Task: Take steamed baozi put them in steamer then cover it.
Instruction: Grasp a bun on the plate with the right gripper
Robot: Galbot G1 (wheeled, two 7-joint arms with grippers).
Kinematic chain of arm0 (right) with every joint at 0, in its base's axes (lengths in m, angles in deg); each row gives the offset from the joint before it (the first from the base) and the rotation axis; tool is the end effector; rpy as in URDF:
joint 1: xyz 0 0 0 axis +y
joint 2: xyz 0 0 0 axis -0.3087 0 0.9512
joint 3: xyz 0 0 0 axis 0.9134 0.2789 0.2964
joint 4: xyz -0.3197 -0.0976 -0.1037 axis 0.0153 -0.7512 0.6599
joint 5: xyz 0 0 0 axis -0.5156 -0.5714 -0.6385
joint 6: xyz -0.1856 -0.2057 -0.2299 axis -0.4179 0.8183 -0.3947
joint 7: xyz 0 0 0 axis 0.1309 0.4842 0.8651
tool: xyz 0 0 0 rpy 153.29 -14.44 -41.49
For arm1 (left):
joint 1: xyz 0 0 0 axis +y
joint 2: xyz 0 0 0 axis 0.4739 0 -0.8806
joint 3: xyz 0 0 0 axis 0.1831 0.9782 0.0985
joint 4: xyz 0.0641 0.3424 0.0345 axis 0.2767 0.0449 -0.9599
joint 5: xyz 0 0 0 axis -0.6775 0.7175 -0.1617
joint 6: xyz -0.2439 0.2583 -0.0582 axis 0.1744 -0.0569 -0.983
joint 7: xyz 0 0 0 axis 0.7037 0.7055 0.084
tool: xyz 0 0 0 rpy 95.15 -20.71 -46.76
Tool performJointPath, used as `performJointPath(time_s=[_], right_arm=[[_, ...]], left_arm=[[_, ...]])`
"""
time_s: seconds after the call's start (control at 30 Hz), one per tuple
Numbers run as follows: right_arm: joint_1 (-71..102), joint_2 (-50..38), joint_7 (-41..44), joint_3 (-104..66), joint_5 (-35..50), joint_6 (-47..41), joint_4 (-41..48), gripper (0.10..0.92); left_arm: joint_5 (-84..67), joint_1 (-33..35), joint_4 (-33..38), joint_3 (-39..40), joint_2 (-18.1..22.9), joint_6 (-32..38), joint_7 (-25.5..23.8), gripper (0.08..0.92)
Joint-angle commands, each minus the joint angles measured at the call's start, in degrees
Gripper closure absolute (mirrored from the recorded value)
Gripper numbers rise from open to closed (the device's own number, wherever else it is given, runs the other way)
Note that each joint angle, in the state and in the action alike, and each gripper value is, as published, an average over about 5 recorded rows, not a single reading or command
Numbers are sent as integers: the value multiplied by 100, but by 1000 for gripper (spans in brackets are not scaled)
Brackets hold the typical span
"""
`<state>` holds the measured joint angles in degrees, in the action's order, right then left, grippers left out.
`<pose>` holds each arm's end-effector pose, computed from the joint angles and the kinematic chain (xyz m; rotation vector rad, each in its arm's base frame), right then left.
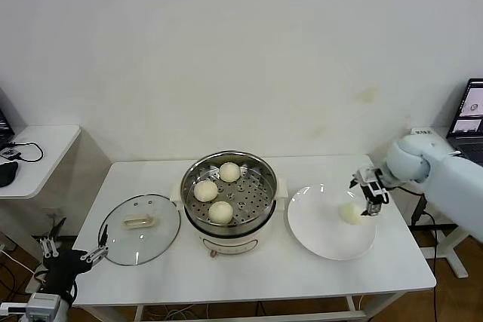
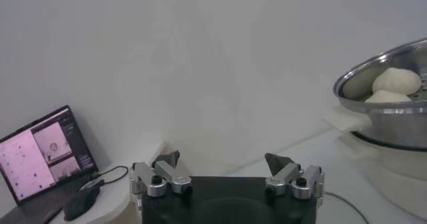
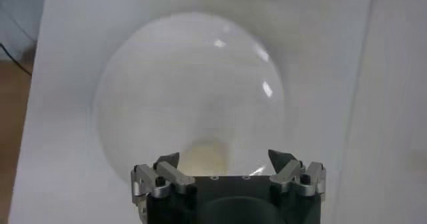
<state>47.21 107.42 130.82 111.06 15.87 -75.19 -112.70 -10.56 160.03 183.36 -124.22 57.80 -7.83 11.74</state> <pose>0.5015 -0.1693 -0.1596 1.1797 -1.3570 1.5295 0.1405 0.1444 -0.2408 0.1618 -2.9065 -0.6894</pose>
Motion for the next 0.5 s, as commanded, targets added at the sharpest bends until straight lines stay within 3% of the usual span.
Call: performJointPath(time_s=[0.03, 0.5], right_arm=[[933, 393, -72, -814, -575, 42, 754, 203], [1025, 1189, -232, -1060, -1025, 240, 1727, 202]], left_arm=[[7, 20, -2, -32, -2, -2, -5, 177], [0, 77, -31, -110, 46, 3, -12, 177]])
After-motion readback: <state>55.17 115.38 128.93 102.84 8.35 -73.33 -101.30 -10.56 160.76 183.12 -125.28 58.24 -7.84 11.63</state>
